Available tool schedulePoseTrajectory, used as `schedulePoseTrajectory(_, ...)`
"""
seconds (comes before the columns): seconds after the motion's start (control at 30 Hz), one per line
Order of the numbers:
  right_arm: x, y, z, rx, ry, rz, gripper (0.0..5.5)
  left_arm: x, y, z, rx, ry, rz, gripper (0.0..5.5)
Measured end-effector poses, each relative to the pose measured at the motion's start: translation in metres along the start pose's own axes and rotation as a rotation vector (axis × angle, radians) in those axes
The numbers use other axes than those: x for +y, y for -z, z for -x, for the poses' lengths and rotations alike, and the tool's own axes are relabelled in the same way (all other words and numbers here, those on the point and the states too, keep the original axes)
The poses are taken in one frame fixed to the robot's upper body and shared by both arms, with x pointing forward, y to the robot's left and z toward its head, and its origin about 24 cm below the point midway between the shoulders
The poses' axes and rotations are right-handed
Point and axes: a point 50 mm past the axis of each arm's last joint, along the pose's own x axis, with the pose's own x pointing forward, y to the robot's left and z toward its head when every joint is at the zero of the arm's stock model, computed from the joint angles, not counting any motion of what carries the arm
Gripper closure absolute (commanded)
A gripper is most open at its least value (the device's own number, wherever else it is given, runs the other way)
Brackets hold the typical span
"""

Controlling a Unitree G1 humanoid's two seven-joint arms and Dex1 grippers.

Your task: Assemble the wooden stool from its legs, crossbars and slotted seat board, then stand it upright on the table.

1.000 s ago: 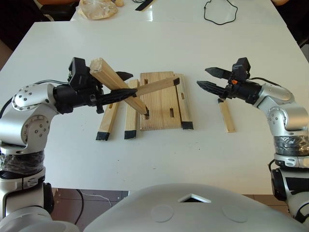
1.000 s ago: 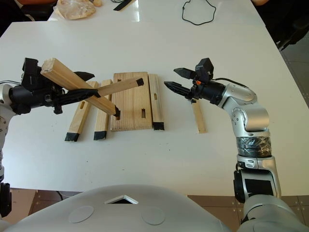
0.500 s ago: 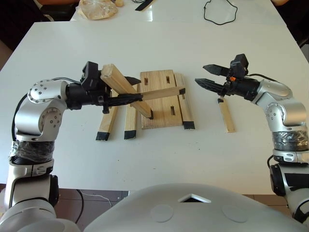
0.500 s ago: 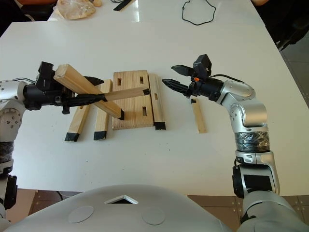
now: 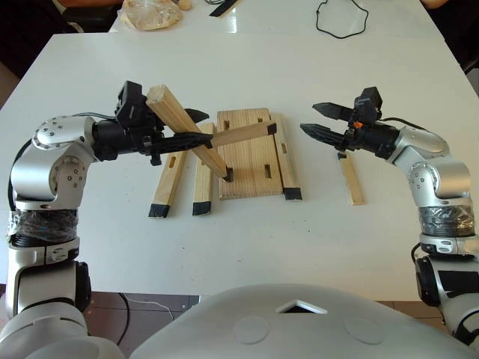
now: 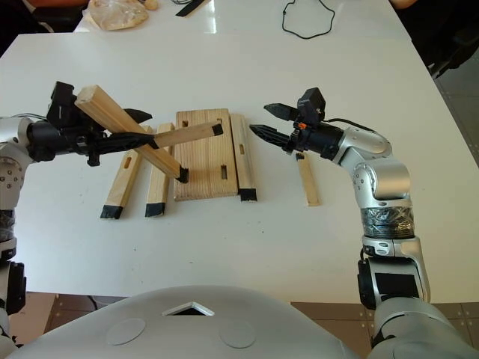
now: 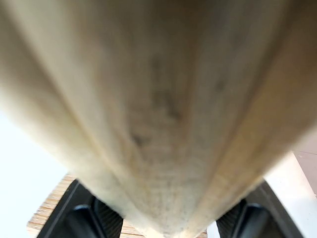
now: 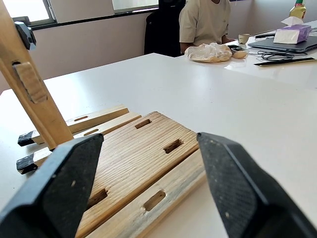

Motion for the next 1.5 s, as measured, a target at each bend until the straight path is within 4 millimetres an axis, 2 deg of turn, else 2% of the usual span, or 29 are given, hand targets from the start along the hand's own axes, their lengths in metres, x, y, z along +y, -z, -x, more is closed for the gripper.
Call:
schedulePoseTrajectory(0.23, 0.000, 0.000, 0.000, 0.000, 0.000, 0.000, 2.02, 0.001, 0.001, 0.001, -0.001, 0.006, -0.006, 3.42)
schedulePoseTrajectory(0.53, 0.002, 0.001, -0.002, -0.004, -0.007, -0.002, 2.02, 0.002, 0.005, -0.008, 0.023, 0.048, -0.041, 3.42)
schedulePoseTrajectory(0.7, 0.003, 0.004, -0.001, -0.001, 0.000, -0.010, 2.02, 0.003, 0.012, -0.010, 0.061, 0.071, -0.062, 3.43)
schedulePoseTrajectory(0.83, 0.007, 0.007, -0.002, -0.001, -0.004, -0.014, 2.02, 0.001, 0.013, -0.016, 0.095, 0.103, -0.127, 3.43)
schedulePoseTrajectory(1.07, 0.017, 0.016, -0.004, -0.011, 0.010, -0.044, 2.02, -0.014, 0.026, -0.018, 0.096, 0.099, -0.204, 3.43)
schedulePoseTrajectory(1.3, 0.019, 0.020, -0.005, -0.010, 0.024, -0.063, 2.02, -0.011, 0.030, -0.019, 0.072, 0.092, -0.269, 3.44)
schedulePoseTrajectory(1.33, 0.020, 0.021, -0.006, -0.012, 0.025, -0.064, 2.02, -0.009, 0.029, -0.020, 0.064, 0.081, -0.280, 3.08)
schedulePoseTrajectory(1.37, 0.020, 0.021, -0.006, -0.013, 0.026, -0.065, 2.02, -0.008, 0.030, -0.020, 0.061, 0.075, -0.284, 3.00)
schedulePoseTrajectory(1.4, 0.020, 0.021, -0.007, -0.017, 0.029, -0.068, 2.02, -0.005, 0.033, -0.020, 0.107, 0.056, -0.297, 2.86)
schedulePoseTrajectory(1.47, 0.020, 0.022, -0.009, -0.024, 0.050, -0.075, 2.02, -0.003, 0.064, -0.016, 0.285, -0.006, -0.196, 2.53)
schedulePoseTrajectory(1.5, 0.020, 0.023, -0.008, -0.024, 0.063, -0.076, 2.02, -0.003, 0.071, -0.014, 0.311, -0.029, -0.161, 2.36)
